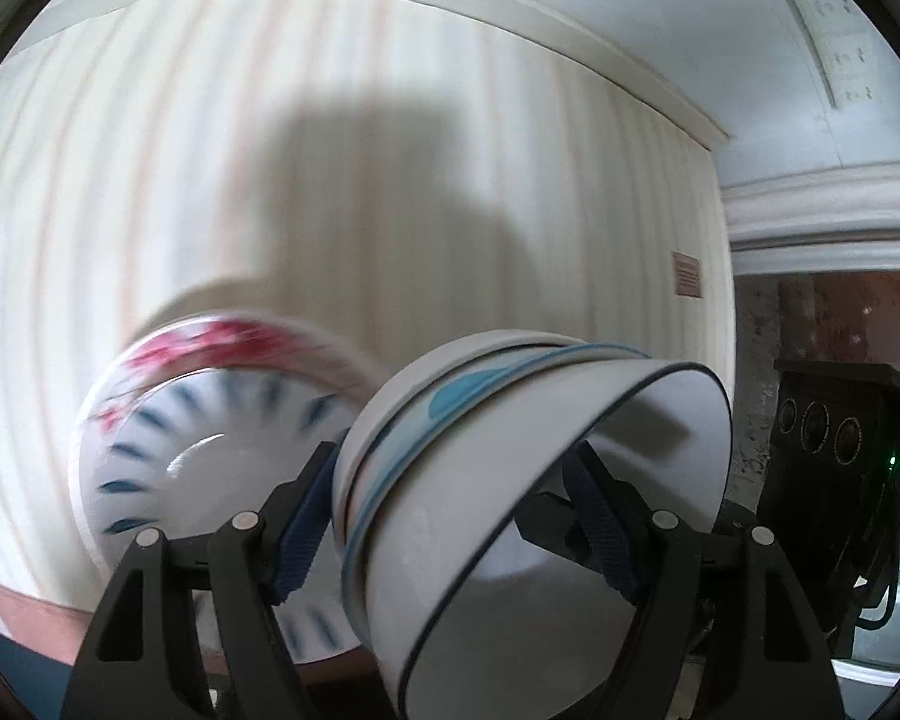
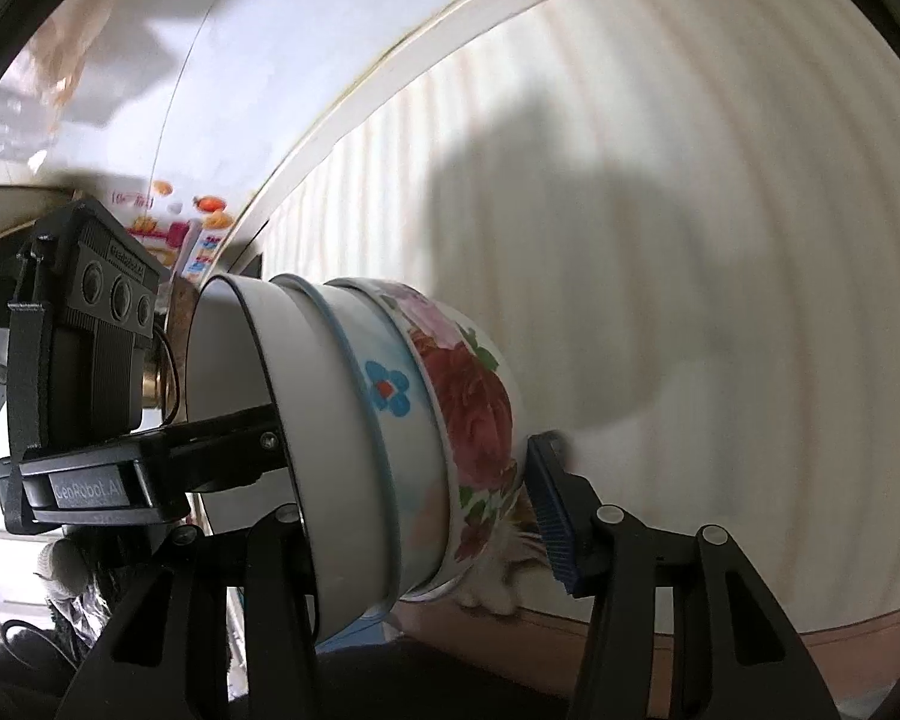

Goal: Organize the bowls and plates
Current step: 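Carry the bowl stack with both tools to the plate stack on the cat mat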

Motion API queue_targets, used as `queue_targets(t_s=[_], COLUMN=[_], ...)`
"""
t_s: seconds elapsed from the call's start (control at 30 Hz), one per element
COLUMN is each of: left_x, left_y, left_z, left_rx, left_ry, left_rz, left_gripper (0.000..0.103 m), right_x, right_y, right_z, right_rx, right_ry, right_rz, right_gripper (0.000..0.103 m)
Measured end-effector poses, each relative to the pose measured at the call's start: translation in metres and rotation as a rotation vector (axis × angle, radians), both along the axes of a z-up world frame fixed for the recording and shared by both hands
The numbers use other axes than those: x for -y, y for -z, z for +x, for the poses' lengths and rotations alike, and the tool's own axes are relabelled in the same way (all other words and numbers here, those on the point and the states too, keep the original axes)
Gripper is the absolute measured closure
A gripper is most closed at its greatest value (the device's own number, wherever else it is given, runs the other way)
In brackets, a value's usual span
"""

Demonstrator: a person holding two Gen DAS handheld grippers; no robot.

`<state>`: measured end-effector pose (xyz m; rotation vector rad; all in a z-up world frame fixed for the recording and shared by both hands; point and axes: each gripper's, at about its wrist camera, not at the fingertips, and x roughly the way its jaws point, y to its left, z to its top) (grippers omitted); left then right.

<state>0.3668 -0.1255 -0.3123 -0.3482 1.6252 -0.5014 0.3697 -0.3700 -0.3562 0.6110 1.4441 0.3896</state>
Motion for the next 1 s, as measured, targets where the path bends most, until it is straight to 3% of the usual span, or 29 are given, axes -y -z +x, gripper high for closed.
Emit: queue_targets(t_s=[0.37, 0.7, 1.0], left_x=[-0.068, -0.077, -0.077], left_y=[0.034, 0.044, 0.043], left_z=[-0.018, -0.021, -0.021], left_rx=[-0.059, -0.07, -0.05], left_ry=[-0.119, -0.131, -0.125], left_rz=[0.021, 0.023, 0.044], left_gripper=[0.03, 0.03, 0.03], right_x=[-0.084, -0.109, -0.105], right_y=[0.036, 0.056, 0.059], right_z=[-0.005, 0.002, 0.0], right_rx=[-0.041, -0.063, -0.078], right_ry=[-0.109, -0.124, -0.117], right_rz=[0.014, 0.017, 0.023], right_gripper=[0.05, 0.05, 0.049])
